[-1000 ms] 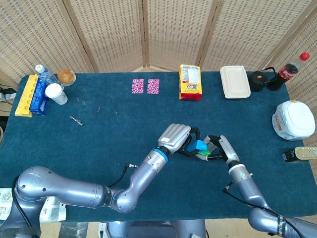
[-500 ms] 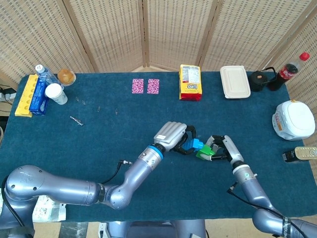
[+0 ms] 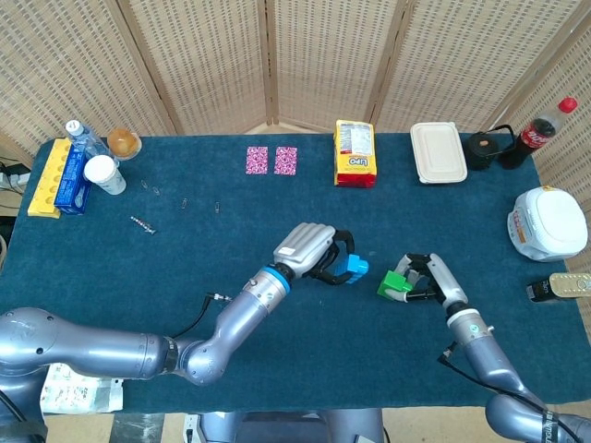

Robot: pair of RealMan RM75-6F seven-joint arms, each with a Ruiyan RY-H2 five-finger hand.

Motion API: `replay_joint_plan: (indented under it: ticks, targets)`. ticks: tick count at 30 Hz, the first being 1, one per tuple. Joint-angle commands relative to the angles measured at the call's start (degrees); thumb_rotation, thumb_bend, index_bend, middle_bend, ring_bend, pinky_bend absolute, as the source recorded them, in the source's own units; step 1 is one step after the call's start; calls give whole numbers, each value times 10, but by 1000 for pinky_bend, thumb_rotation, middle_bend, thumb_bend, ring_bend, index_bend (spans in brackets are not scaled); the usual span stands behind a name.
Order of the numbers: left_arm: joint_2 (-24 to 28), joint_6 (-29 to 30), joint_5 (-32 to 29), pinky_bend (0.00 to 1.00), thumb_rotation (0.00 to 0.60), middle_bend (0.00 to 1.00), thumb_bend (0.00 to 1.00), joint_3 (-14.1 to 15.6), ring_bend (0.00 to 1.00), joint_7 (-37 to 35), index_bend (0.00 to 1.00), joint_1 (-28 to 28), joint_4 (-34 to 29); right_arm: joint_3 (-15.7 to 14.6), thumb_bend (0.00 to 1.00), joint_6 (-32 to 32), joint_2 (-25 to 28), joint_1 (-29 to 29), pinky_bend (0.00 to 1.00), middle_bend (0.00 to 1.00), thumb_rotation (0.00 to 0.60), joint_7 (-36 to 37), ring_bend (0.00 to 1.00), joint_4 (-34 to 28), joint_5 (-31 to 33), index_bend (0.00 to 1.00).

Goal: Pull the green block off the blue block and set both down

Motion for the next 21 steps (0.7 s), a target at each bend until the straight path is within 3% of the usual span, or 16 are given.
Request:
replay_joint_plan:
  ticks: [1, 7, 10, 21]
  targets:
    - [14, 2, 10, 835, 538, 889, 510, 5, 832, -7, 768, 12, -12, -9, 243, 1, 9, -5, 484, 617, 600, -6, 623, 7, -18, 678]
    - [55, 10, 43, 835, 530, 889, 509, 26, 832, -12, 767, 41, -47, -31, 243, 10, 7, -10, 430, 578, 600, -17, 552, 44, -70, 644]
    - [77, 11, 60, 835, 535, 888, 509, 41, 832, -15, 767, 59, -65, -44, 242, 7, 1, -9, 356, 539, 600, -23, 492, 67, -89, 611]
    - [121, 12, 127, 835, 532, 888, 509, 92, 832, -51, 767, 122, -85, -73, 218, 23, -35, -10, 269, 363, 600, -59, 339, 124, -122, 395]
